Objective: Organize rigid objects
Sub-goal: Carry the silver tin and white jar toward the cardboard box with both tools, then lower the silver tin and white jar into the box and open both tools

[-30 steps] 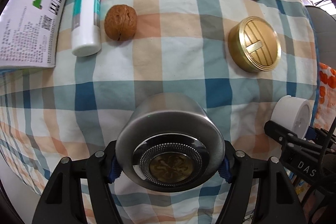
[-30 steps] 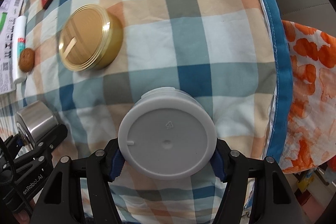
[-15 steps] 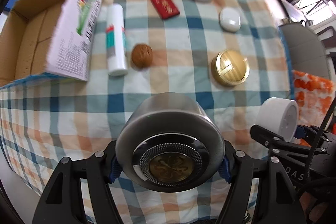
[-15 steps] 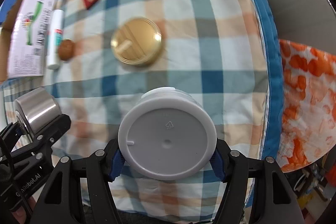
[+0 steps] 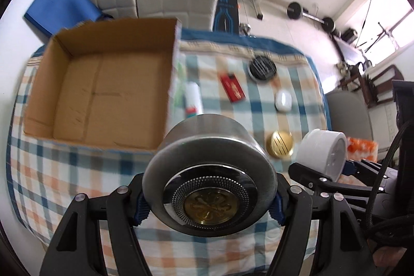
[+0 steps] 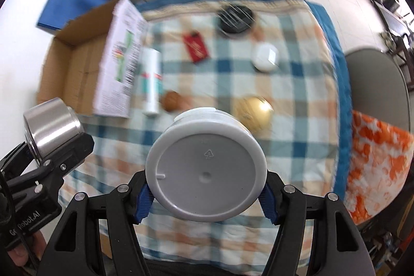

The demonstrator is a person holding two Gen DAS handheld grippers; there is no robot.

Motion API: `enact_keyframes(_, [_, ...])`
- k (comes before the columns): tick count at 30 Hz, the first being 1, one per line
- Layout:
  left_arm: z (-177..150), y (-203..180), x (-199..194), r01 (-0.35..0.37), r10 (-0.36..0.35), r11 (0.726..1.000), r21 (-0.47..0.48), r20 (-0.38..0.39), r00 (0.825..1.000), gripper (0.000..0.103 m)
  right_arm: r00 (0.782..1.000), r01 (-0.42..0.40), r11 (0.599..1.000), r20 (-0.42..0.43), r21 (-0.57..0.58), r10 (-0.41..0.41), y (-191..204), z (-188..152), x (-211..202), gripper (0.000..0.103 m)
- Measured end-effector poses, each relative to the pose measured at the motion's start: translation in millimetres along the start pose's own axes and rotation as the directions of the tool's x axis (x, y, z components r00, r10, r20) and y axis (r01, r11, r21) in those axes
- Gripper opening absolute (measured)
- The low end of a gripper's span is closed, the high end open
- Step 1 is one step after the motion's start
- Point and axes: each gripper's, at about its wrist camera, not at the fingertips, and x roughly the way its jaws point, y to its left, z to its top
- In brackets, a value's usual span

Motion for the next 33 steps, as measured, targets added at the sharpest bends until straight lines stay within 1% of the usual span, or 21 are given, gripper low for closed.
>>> enact_keyframes(2, [26,17,-8,0.006,-0.006,1.000,-0.009,0.012,1.000,0.069,1.000,-0.013,1.000,0.023,-0.016,0.013,26,17,-12,0.069])
enact_keyframes(3, [46,22,-11,0.009,-0.008,1.000,-0.012,0.012,1.000,0.069,0.999,-0.019,1.000,0.032,-0.021,0.020,38,25,-13,0.069])
enact_keyframes(6, [74,62,-16,0.008,-0.008,1.000,-0.014,0.000,1.000,0.069,0.998,-0.033,0.999,0.055,-0.030,0.034,75,52,-14,0.069])
enact_keyframes(7, [93,65,-26,0.005,-0.005,1.000,-0.015,-0.002,1.000,0.069,0.997,-0.036,0.999,0.061,-0.033,0.038,87,61,-13,0.069])
enact_keyframes(9, [120,87,-19,-0.014,0.013,1.000,-0.007,-0.015,1.000,0.069,0.997,-0.042,0.998,0.070,-0.040,0.045,114,85,-4,0.069])
enact_keyframes(13, [162,134,-2,-0.002,0.001,1.000,-0.019,-0.061,0.998,0.069,0.996,-0.040,0.998,0.077,-0.038,0.043,159,129,20,0.069])
enact_keyframes(17, [191,171,27,0.011,-0.013,1.000,-0.017,-0.127,0.992,0.069,0.998,-0.038,0.999,0.054,-0.027,0.039,195,169,59,0.069])
enact_keyframes(19, [203,185,46,0.021,-0.026,0.999,-0.036,-0.159,0.987,0.069,0.999,-0.025,1.000,0.038,-0.018,0.025,205,183,77,0.069])
enact_keyframes(21, [214,199,69,0.049,-0.061,0.997,-0.061,-0.209,0.976,0.069,1.000,-0.021,1.000,0.015,-0.008,0.021,213,198,100,0.069])
enact_keyframes(24, [227,212,96,0.081,-0.101,0.993,-0.085,-0.263,0.960,0.069,1.000,-0.007,1.000,-0.015,-0.001,0.007,221,216,127,0.069])
enact_keyframes(25, [231,216,108,0.100,-0.123,0.991,-0.093,-0.293,0.948,0.069,1.000,-0.003,1.000,-0.025,0.000,0.003,222,220,134,0.069])
enact_keyframes(26, [233,219,116,0.109,-0.136,0.989,-0.103,-0.309,0.941,0.069,0.999,-0.003,1.000,-0.036,-0.003,0.003,224,224,142,0.069])
enact_keyframes(27, [236,220,125,0.112,-0.139,0.989,-0.101,-0.330,0.934,0.069,0.999,-0.007,1.000,-0.051,-0.007,0.007,226,228,152,0.069])
enact_keyframes(30, [239,219,146,0.103,-0.126,0.991,-0.081,-0.372,0.920,0.069,0.996,0.010,1.000,-0.089,-0.019,-0.011,233,237,174,0.069])
enact_keyframes(31, [240,217,154,0.110,-0.131,0.991,-0.076,-0.390,0.911,0.069,0.995,0.031,0.999,-0.092,-0.027,-0.034,236,240,180,0.070])
enact_keyframes(33, [240,214,165,0.125,-0.149,0.989,-0.083,-0.414,0.898,0.069,0.994,0.033,0.998,-0.104,-0.048,-0.038,243,245,191,0.070])
